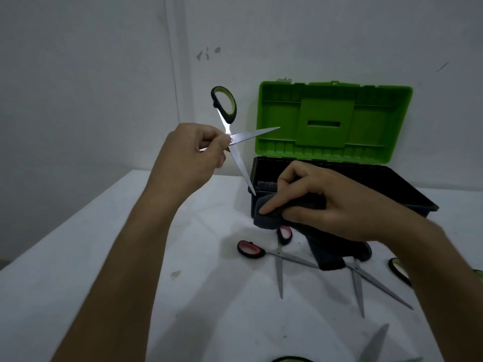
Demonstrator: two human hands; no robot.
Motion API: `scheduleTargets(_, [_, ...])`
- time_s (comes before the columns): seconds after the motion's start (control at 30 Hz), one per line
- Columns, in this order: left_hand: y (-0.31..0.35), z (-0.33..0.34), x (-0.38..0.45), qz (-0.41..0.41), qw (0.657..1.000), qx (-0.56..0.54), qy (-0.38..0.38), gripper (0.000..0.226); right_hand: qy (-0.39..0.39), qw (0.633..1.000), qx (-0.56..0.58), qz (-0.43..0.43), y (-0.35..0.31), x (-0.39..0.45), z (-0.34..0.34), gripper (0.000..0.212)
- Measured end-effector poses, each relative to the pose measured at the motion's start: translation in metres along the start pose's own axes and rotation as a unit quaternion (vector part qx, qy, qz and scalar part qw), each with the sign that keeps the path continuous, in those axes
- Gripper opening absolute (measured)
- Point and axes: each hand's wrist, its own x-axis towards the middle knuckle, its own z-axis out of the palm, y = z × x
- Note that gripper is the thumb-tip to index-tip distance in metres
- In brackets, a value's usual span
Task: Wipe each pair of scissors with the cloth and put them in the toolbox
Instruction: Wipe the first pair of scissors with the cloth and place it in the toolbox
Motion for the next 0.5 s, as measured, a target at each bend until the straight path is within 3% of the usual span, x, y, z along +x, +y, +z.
scheduleTargets(0.13, [-0.003, -0.004, -0.001, -0.021, 0.998, 0.053, 0.009, 0.023, -0.061, 0.997, -0.033, 0.033, -0.009, 0.007, 0.020, 0.031])
scheduleTargets(0.3, [-0.016, 0.002, 0.000, -0.075, 0.985, 0.138, -0.066, 0.019, -0.169, 0.984, -0.035, 0.036, -0.010, 0.021, 0.071, 0.040])
scheduleTargets(0.4, [-0.021, 0.009, 0.000, -0.078, 0.979, 0.159, -0.099, 0.014, -0.179, 0.981, 0.039, 0.066, -0.002, 0.025, 0.078, 0.042])
scheduleTargets(0.5, [-0.017, 0.016, 0.000, -0.060, 0.985, 0.149, -0.061, 0.011, -0.181, 0.976, 0.081, 0.091, 0.004, 0.024, 0.061, 0.039])
